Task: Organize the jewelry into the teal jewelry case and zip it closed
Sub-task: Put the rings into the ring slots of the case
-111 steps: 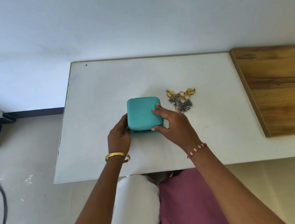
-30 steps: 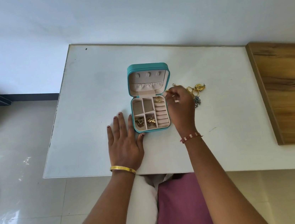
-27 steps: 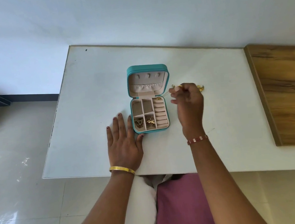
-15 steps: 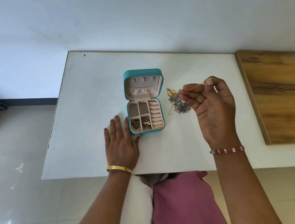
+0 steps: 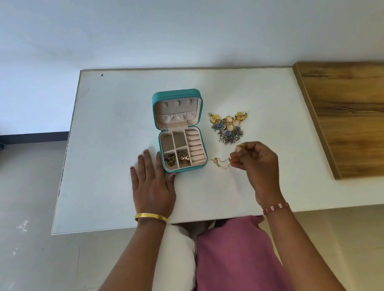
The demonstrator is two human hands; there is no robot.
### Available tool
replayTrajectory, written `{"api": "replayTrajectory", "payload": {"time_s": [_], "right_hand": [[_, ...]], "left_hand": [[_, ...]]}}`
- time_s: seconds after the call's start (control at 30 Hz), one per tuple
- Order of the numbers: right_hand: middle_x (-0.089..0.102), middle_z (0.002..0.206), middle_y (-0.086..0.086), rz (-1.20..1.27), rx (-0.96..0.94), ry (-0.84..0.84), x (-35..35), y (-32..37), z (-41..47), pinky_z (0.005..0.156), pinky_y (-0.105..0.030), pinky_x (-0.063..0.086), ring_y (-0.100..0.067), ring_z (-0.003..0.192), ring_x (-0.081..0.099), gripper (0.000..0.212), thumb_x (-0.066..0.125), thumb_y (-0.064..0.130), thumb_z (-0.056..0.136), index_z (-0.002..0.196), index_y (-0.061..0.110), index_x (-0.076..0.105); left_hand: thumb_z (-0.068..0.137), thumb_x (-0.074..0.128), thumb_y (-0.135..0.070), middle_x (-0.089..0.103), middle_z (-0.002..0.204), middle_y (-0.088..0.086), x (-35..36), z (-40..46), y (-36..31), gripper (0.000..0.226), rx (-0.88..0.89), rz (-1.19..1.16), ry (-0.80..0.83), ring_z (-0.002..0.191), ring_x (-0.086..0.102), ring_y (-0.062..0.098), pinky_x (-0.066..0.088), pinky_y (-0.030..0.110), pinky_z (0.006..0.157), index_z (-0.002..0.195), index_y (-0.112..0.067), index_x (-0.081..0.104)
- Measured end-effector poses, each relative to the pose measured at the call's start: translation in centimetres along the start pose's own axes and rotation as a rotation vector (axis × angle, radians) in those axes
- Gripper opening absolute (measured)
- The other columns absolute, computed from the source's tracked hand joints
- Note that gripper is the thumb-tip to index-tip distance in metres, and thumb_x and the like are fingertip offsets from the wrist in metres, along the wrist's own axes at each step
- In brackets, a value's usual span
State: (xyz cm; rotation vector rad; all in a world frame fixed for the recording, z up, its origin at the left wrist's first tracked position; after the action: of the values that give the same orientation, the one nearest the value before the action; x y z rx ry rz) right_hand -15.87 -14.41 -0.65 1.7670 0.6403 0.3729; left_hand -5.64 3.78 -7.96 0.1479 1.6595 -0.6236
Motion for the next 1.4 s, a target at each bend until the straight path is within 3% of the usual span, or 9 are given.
{"api": "replayTrajectory", "payload": {"time_s": [0.2,0.33,0.6,0.8,0.97,1.03,1.1,1.23,1.4], "right_hand": [[0.067,0.096,-0.010,-0.603,-0.159,0.067,1.1,-1.7,-0.4,0.072,-0.004,0.043,-0.017,0.084,0.061,0.021,0.058,-0.006,0.082,0.095,0.006,0.069],[0.064,0.097,-0.015,-0.803,-0.465,0.095,3.9,0.1,-1.0,0.079,-0.029,0.045,-0.027,0.092,0.058,0.022,0.056,-0.003,0.082,0.099,0.005,0.068],[0.063,0.097,-0.015,-1.373,-0.685,0.328,10.4,0.2,-0.1,0.079,-0.038,0.043,-0.033,0.097,0.054,0.015,0.062,0.008,0.081,0.095,0.006,0.069],[0.061,0.057,-0.007,-1.487,-0.705,0.191,11.3,0.2,0.1,0.055,-0.026,0.046,-0.026,0.059,0.060,0.025,0.088,0.013,0.041,0.052,0.013,0.065],[0.066,0.086,-0.014,-1.396,-0.693,0.303,11.0,0.0,0.3,0.073,-0.036,0.043,-0.033,0.089,0.057,0.004,0.068,0.007,0.074,0.078,0.006,0.069],[0.063,0.097,-0.014,-1.294,-0.627,0.363,10.4,-0.4,0.6,0.080,-0.037,0.040,-0.032,0.097,0.053,0.011,0.060,0.011,0.083,0.089,0.006,0.067],[0.063,0.093,-0.015,-1.053,-0.528,0.351,9.7,-0.2,0.7,0.078,-0.036,0.044,-0.029,0.090,0.055,0.011,0.062,0.013,0.084,0.088,0.003,0.067],[0.059,0.073,0.004,-0.513,-0.255,0.289,7.9,1.3,0.5,0.067,-0.009,0.044,-0.003,0.068,0.054,0.001,0.062,0.007,0.084,0.083,0.006,0.061],[0.066,0.087,-0.010,-0.009,0.025,0.356,6.4,3.6,0.0,0.071,-0.023,0.056,-0.017,0.077,0.066,0.014,0.047,0.004,0.093,0.082,0.012,0.050]], "left_hand": [[0.092,-0.002,-0.051,0.032,0.145,0.022,-0.1,0.0,0.0,0.074,0.005,0.004,-0.004,0.135,0.029,0.040,0.015,0.051,0.110,0.137,-0.007,0.036],[0.092,-0.001,-0.050,0.033,0.145,0.022,-0.1,0.0,0.0,0.073,0.008,0.017,0.001,0.135,0.031,0.040,0.014,0.050,0.109,0.137,-0.007,0.036],[0.094,0.001,-0.047,0.037,0.142,0.024,0.0,0.0,0.1,0.069,0.014,0.034,-0.002,0.132,0.035,0.041,0.016,0.053,0.107,0.136,-0.007,0.038],[0.094,0.001,-0.047,0.037,0.143,0.023,0.1,0.0,0.2,0.069,0.010,0.030,-0.021,0.132,0.035,0.040,0.010,0.044,0.113,0.136,-0.008,0.038],[0.094,0.001,-0.048,0.038,0.142,0.024,0.0,0.0,0.1,0.069,0.007,0.029,-0.013,0.131,0.037,0.040,0.017,0.049,0.109,0.135,-0.007,0.039],[0.094,0.001,-0.048,0.037,0.142,0.024,0.0,0.0,0.0,0.069,0.004,0.020,-0.006,0.132,0.035,0.040,0.018,0.051,0.108,0.136,-0.008,0.038],[0.093,0.000,-0.049,0.035,0.143,0.024,-0.1,0.0,0.0,0.070,0.003,0.007,0.004,0.133,0.033,0.040,0.018,0.051,0.109,0.137,-0.008,0.036],[0.094,0.001,-0.048,0.037,0.142,0.024,-0.3,0.0,-0.1,0.070,0.001,0.016,0.016,0.132,0.036,0.041,0.017,0.052,0.107,0.135,-0.007,0.039],[0.094,0.002,-0.047,0.040,0.140,0.024,-0.3,0.0,-0.1,0.069,0.004,0.030,0.027,0.129,0.039,0.042,0.016,0.055,0.105,0.134,-0.006,0.042]]}}
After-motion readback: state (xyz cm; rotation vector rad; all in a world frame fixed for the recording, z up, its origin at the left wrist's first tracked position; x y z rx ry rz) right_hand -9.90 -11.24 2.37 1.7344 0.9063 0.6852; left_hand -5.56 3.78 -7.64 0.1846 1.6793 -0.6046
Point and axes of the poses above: each hand's wrist, its own z-axis towards the middle knuckle, its own x-axis out of the palm, y = z × x, the point moved 2 cm from there along z, towards the middle knuckle
